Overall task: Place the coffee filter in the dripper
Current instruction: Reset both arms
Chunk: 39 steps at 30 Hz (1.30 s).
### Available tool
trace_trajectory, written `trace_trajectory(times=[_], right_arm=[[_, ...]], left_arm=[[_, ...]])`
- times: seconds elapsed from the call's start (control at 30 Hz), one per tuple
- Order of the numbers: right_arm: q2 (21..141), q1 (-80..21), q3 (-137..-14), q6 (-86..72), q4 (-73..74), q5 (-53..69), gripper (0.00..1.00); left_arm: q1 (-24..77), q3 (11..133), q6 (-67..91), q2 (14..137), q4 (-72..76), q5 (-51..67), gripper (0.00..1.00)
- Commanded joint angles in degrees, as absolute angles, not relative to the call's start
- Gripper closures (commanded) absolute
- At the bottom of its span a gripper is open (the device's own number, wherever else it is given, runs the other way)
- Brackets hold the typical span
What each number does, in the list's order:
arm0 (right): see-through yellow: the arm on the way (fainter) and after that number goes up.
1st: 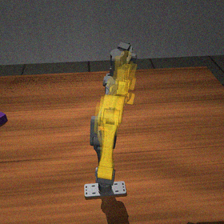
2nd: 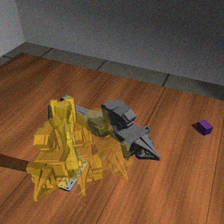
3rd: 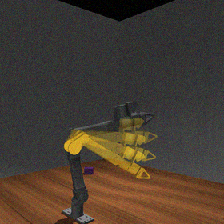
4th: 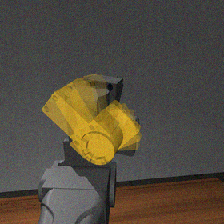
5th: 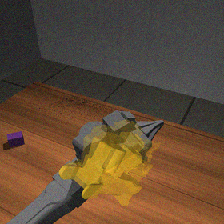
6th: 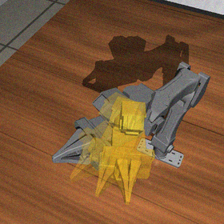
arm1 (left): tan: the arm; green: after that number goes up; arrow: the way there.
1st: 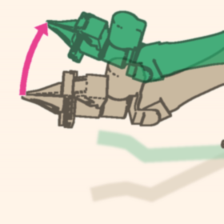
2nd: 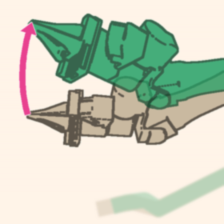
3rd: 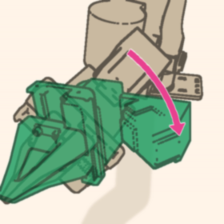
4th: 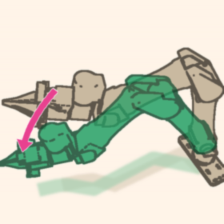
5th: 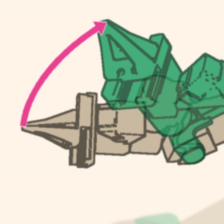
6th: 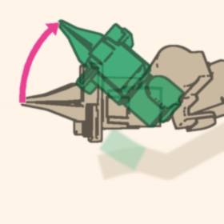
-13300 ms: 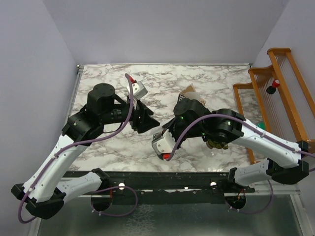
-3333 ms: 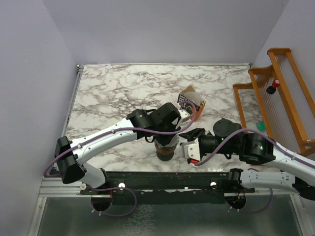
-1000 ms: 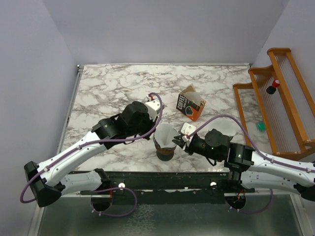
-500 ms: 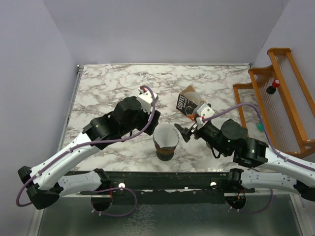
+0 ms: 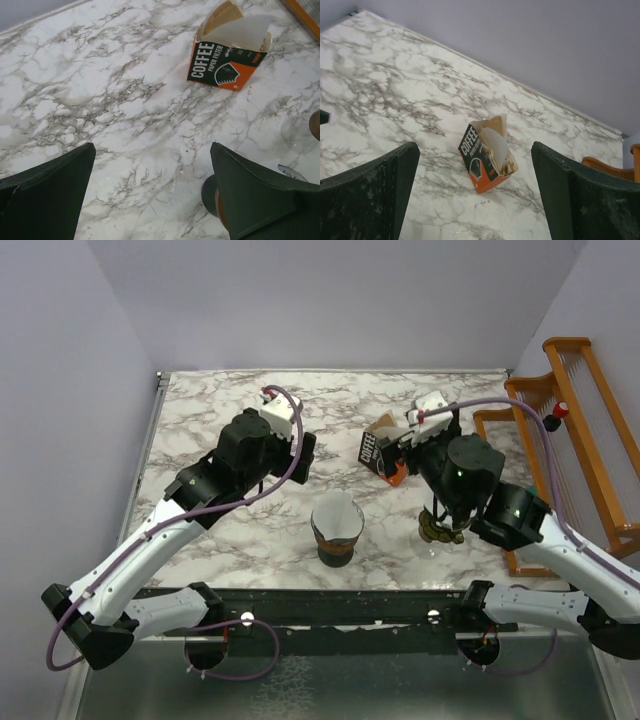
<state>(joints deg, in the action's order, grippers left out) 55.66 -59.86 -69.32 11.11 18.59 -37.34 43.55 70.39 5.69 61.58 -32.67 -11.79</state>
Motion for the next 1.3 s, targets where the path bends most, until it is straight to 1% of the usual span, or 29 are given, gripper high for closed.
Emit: trace_trajectory(times=[0.0, 0.07, 0.17, 0.27, 0.33, 0.43, 0.57, 0.7, 0.83, 0.97, 1.1, 1.27], right_arm=[[59.8, -47.1, -73.8, 4.4, 26.4, -24.2, 0.00], [61.1, -41.6, -74.6, 2.3, 27.3, -18.9, 0.00], [62.5, -34.2, -75.2, -0.7, 28.1, -14.7, 0.00], [61.9, -25.7, -73.0, -4.3, 26.8, -10.4, 0.00], [60.9, -21.3, -70.6, -6.0, 25.4, -9.3, 0.00], [59.6, -17.6, -68.0, -8.0, 24.9, -9.3, 0.00], [54.4, -17.3, -64.4, -11.4, 23.1, -13.3, 0.00], [47.4, -17.3, -59.9, -12.1, 20.3, -12.6, 0.00], [42.8, -17.2, -58.1, -15.1, 21.6, -14.0, 0.00], [38.0, -17.3, -56.0, -17.2, 21.6, -15.8, 0.00], [36.4, -17.3, -55.6, -22.5, 23.4, -19.3, 0.00], [36.1, -17.3, -54.3, -24.5, 24.0, -16.0, 0.00]], left_arm=[[38.9, 70.8, 5.3, 62.6, -26.8, -8.4, 0.01], [36.8, 70.4, 5.8, 62.8, -25.3, -7.6, 0.01], [33.2, 68.8, 6.4, 62.5, -22.4, -5.9, 0.01], [29.5, 66.7, 7.1, 61.8, -20.2, -5.0, 0.01], [27.3, 64.9, 7.8, 61.0, -18.5, -4.8, 0.01], [24.8, 61.9, 9.5, 59.9, -16.2, -4.3, 0.01], [23.7, 57.9, 10.7, 57.3, -13.1, -4.3, 0.01], [23.6, 53.7, 11.1, 53.4, -9.1, -1.0, 0.01], [23.6, 51.3, 11.1, 50.6, -8.5, -0.1, 0.01], [23.6, 49.0, 12.4, 48.3, -8.9, 3.5, 0.01], [23.6, 46.7, 13.4, 46.0, -9.1, 6.4, 0.01], [23.6, 42.7, 13.8, 43.1, -7.4, 7.8, 0.01]])
